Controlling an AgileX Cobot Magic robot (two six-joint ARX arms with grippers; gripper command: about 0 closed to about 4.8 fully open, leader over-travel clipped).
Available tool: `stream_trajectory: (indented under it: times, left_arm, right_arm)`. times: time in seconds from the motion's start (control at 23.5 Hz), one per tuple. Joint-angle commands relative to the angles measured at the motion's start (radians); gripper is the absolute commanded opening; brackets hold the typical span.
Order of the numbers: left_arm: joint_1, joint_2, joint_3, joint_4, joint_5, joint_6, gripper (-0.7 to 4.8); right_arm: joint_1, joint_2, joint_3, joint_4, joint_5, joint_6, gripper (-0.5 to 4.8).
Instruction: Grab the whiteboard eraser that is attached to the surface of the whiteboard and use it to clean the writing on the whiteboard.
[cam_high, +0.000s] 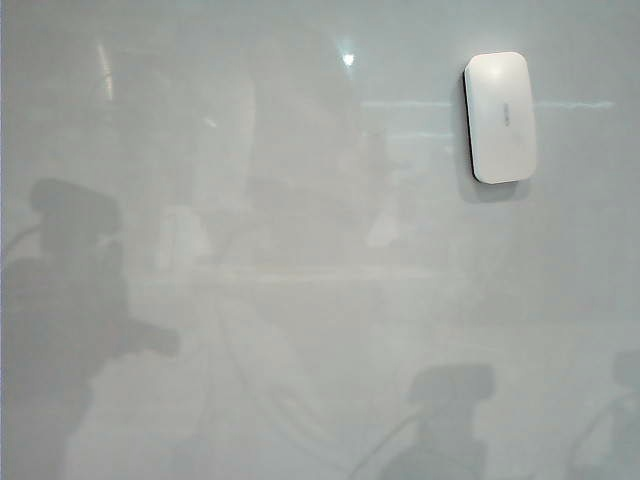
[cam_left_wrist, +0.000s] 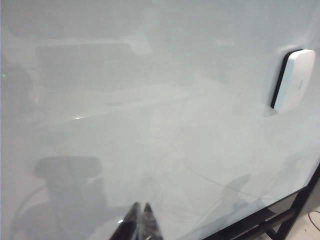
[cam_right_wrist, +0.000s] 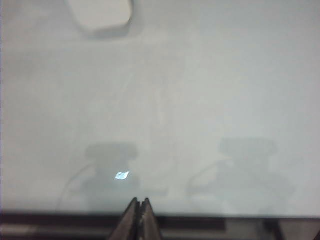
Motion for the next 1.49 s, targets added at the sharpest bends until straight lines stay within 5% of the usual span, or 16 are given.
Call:
stream_trajectory:
  times: [0.04,0.77,0.85,1.19,1.49]
  left_arm:
    - [0.002,0.000,0.002,0.011,0.004,0.001,-0.05]
    - [0.002,0.000,0.002,0.011,0.004,0.001,-0.05]
    - [0.011,-0.019,0.001,-0.006,-0.015,0.071,-0.05]
    - [0.291,-0.024,-0.213,0.069,-0.021,0.062,-0.05]
    - [0.383,-0.100,-0.377,0.118,0.007,0.049,-0.05]
  right_arm:
    - [0.000,-0.001,0.003,-0.034,-0.004,0.003,-0.05]
    - [0.000,-0.001,0.003,-0.036,-0.003,0.003,-0.05]
    - [0.000,-0.001,0.003,-0.037,-0.003,0.003,-0.05]
    - [0.000,-0.001,0.003,-0.037,-0.002,0.003,-0.05]
    - [0.000,-0.001,0.003,-0.037,-0.003,0.003,-0.05]
